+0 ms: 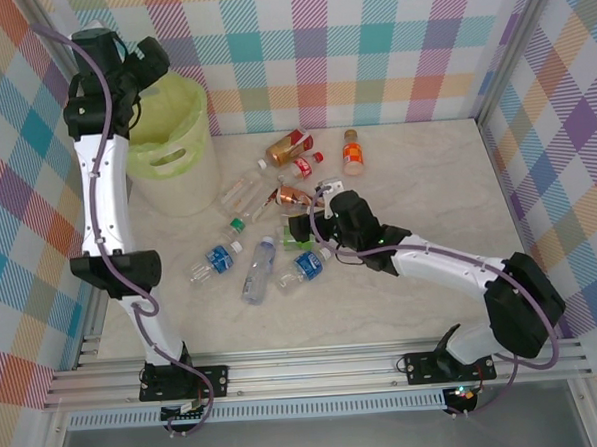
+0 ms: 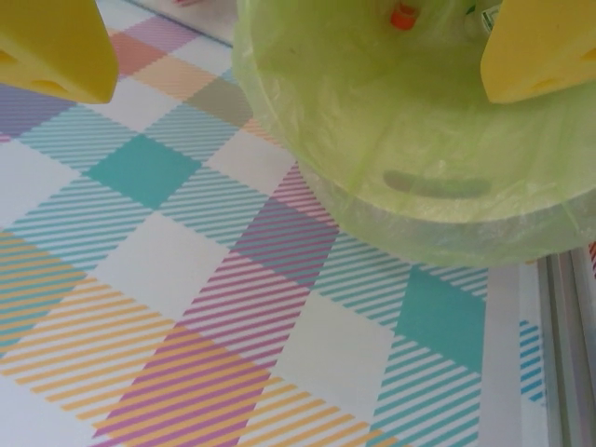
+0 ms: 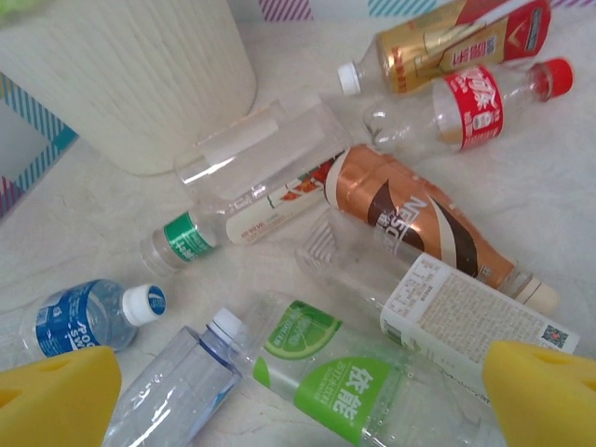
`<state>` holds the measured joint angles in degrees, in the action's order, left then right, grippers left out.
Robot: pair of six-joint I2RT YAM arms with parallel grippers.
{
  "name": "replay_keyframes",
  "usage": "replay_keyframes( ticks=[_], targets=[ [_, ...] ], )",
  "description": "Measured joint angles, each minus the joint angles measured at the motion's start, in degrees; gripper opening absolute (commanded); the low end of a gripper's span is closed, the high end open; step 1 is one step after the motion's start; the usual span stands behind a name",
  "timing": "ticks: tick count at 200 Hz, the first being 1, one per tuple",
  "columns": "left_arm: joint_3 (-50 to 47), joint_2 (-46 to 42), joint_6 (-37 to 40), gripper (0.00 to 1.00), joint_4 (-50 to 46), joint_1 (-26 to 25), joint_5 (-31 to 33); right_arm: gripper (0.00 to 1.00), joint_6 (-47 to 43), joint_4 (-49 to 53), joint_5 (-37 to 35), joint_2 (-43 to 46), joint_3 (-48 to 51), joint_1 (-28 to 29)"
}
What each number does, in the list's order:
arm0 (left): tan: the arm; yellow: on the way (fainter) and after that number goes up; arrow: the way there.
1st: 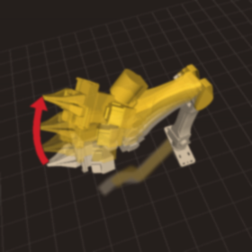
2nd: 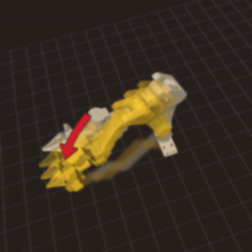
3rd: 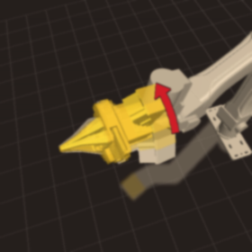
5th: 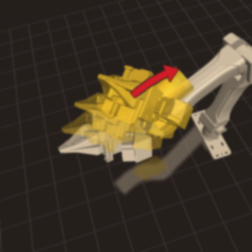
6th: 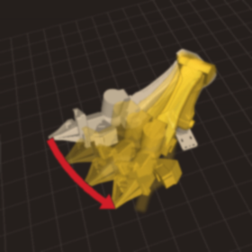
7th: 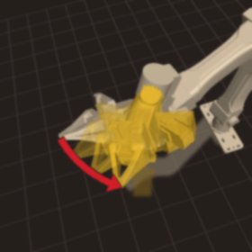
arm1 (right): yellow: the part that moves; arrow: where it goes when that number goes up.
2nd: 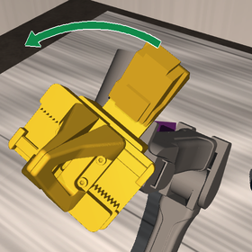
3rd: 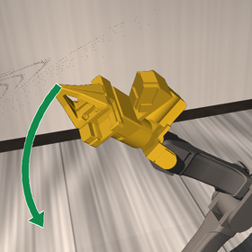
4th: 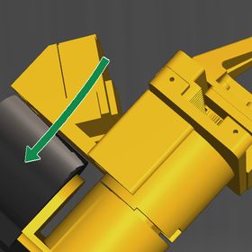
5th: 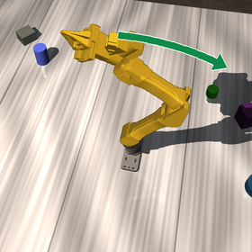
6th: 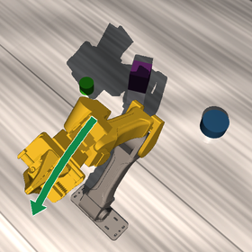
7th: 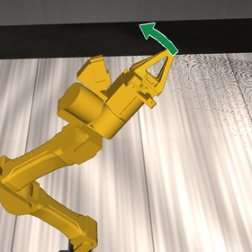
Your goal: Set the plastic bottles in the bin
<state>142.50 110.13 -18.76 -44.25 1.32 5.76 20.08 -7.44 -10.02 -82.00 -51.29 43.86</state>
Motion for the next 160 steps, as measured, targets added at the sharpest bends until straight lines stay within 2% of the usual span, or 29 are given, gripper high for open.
replay_keyframes(
  ticks=[30,51,99,160],
  targets=[
    [-19.8,-10.8,0.0,1.00,7.1,0.0,-0.7,1.00,-6.0,5.9,9.5,-3.1,-3.3,-6.0],
    [-27.8,-16.1,0.0,1.00,9.6,-0.2,-0.7,1.00,-12.0,10.7,14.2,-6.4,-6.7,-9.4],
    [-36.3,-24.2,-1.1,1.00,14.7,-0.5,-1.5,1.00,-26.0,19.8,20.9,-12.8,-11.9,-14.2],
    [-41.9,-31.7,-2.9,1.00,15.4,-0.5,-7.9,0.96,-40.8,29.4,24.1,-20.5,-21.2,-19.6]
  ],
)
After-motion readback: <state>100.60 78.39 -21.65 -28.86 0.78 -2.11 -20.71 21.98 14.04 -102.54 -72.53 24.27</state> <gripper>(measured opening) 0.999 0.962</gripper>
